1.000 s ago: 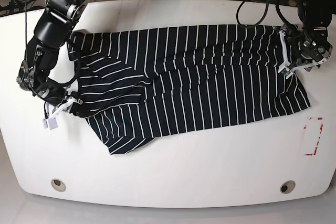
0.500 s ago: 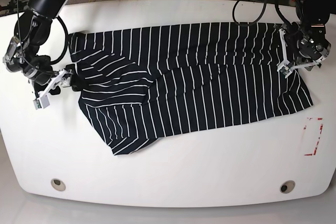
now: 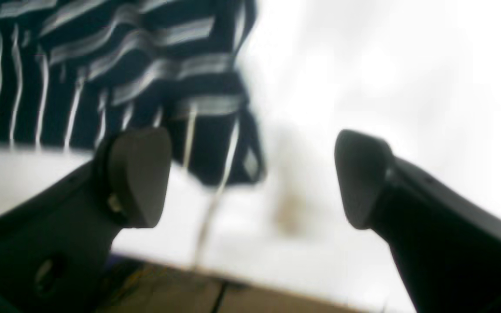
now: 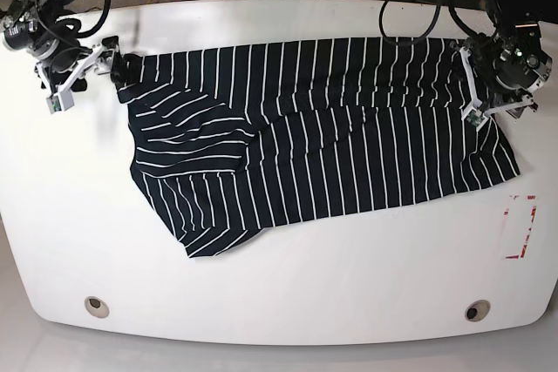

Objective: Fold the T-shirt properly
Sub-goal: 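Pull the grasped shirt edge toward the robot with both grippers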

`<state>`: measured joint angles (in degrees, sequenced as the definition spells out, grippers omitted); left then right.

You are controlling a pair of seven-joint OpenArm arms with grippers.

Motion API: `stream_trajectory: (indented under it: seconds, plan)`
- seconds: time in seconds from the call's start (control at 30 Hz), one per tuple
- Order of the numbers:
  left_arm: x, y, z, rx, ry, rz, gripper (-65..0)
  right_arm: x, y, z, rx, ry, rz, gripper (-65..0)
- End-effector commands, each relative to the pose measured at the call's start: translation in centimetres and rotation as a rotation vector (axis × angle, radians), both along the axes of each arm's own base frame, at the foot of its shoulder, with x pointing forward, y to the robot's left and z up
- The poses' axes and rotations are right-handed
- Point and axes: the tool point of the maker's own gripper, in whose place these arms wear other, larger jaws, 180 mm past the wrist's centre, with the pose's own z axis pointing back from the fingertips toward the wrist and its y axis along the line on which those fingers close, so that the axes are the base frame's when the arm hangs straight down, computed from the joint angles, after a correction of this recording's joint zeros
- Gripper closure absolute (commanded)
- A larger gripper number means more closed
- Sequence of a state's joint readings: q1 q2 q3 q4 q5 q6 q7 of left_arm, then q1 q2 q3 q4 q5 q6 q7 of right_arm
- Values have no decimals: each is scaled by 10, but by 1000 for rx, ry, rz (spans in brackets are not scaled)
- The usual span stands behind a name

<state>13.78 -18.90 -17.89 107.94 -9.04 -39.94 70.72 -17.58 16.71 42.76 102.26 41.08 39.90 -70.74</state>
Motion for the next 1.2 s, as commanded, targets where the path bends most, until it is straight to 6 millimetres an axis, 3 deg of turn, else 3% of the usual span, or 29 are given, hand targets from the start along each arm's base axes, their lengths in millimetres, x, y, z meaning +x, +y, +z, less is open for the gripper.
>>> stream_trajectory:
  seconds: [0.0, 0.13, 0.33, 0.53, 0.63, 0.83, 0.9, 0.97, 1.17]
  plan:
    - [-7, 6, 1, 22, 10, -8, -444, -6, -4, 3, -11, -1, 1, -568]
    - [-24, 7, -11, 17, 63, -4, -444, -16, 4, -7, 14, 27, -4, -568]
    - [-39, 15, -37, -15, 151, 42, -444, -12, 21, -12, 43, 29, 33, -568]
    - [-40, 13, -52, -72, 141, 51, -444, -4, 25, -33, 74, 72, 34, -564]
    - [-43, 23, -55, -58, 163, 59, -444, -2, 13, -40, -4, 106, 22, -495]
    - [-44, 29, -55, -49, 170, 61, -444, 0, -11, -40, -132, 148, 15, -192]
    - [-44, 30, -55, -46, 171, 60, -444, 1, -23, -34, -167, 148, 23, -165]
    - [-44, 30, -55, -46, 171, 60, -444, 2, -30, -30, -190, 150, 30, -190]
    - [-43, 38, -51, -24, 172, 56, -444, 7, -55, -14, -285, 158, 73, -347]
